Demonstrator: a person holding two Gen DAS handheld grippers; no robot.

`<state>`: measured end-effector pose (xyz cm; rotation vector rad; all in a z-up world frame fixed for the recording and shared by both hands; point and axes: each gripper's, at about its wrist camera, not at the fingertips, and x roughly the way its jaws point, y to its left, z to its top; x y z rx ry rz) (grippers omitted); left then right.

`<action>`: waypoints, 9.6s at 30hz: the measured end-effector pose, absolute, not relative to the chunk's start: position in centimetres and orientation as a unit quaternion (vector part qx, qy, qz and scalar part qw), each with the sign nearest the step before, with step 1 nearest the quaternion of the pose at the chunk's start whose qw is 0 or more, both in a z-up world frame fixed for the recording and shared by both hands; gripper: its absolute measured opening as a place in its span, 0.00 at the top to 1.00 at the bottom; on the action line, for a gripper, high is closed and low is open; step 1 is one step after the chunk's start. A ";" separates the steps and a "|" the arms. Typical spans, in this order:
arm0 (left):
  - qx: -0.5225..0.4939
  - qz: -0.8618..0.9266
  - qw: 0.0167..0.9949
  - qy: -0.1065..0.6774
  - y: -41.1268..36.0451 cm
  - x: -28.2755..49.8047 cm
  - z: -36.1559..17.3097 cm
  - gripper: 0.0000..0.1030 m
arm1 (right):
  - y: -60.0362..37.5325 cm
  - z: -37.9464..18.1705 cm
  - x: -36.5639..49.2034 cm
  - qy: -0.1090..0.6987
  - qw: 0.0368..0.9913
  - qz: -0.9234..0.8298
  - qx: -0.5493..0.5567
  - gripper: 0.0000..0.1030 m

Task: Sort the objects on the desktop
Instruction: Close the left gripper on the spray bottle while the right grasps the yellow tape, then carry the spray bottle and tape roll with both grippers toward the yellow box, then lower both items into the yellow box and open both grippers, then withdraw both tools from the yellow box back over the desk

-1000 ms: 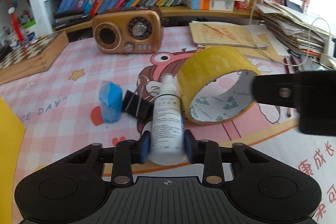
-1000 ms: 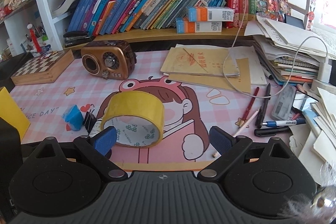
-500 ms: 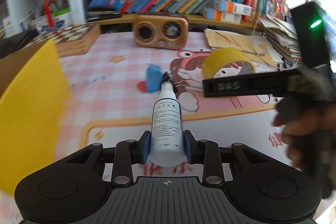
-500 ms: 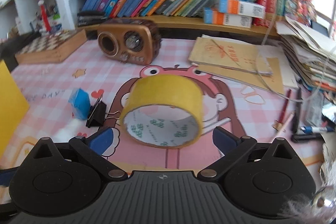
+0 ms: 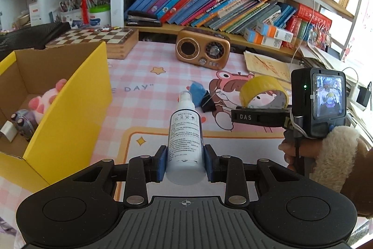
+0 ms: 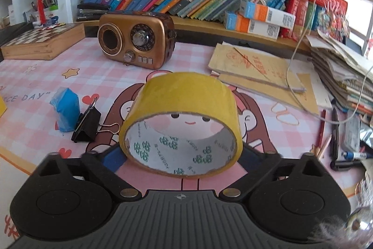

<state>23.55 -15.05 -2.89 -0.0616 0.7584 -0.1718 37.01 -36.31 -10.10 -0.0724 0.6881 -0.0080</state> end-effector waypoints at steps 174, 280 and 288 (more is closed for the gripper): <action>-0.002 0.016 0.926 0.377 9.6 26.2 -1.1 0.70 | -0.5 0.6 40.9 0.415 0.835 0.323 -0.162 0.21; -0.020 -0.066 0.944 0.323 6.5 2.7 -0.8 0.05 | -13.7 -1.1 2.4 0.310 0.947 0.079 -0.021 0.13; -0.010 -0.106 0.938 0.330 4.4 3.6 -1.2 0.05 | -15.9 -1.5 1.9 0.320 0.947 0.035 -0.010 0.12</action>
